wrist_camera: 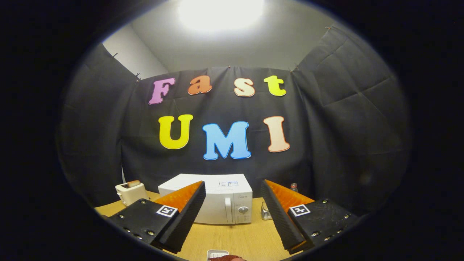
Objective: Open the microwave, put the food inside, and close the microwave door.
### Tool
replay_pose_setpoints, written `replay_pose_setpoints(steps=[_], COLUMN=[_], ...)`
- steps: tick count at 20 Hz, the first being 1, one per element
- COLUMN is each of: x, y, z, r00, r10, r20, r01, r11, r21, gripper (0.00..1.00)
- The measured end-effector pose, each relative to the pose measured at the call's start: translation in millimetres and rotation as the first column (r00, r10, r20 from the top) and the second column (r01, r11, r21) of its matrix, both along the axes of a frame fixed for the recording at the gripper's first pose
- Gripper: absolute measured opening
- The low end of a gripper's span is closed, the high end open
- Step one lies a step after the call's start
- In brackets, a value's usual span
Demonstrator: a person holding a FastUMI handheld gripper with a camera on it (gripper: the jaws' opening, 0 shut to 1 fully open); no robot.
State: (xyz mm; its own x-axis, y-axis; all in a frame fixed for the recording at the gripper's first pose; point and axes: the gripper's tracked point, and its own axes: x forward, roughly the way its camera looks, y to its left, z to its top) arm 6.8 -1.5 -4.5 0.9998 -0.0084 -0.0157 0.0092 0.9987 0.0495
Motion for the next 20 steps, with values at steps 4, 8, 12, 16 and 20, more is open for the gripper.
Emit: replay_pose_setpoints(steps=[4,8,12,16,20], x=[1.1,0.4,0.2,2.5,5.7], y=[-6.7,-11.6,-18.2,-21.7,-21.7], z=[-2.9,0.8,5.5,-1.4,-8.1], r00=[1.000,1.000,0.999,0.999,0.999], r10=[-0.012,-0.021,-0.032,-0.035,-0.035], r20=[-0.011,-0.003,0.014,-0.006,-0.012], r01=[0.012,0.021,0.032,0.035,0.035], r11=[1.000,1.000,0.999,0.999,0.999], r21=[0.007,0.010,0.004,0.011,0.020], gripper=[0.97,0.97,0.97,0.97,0.97])
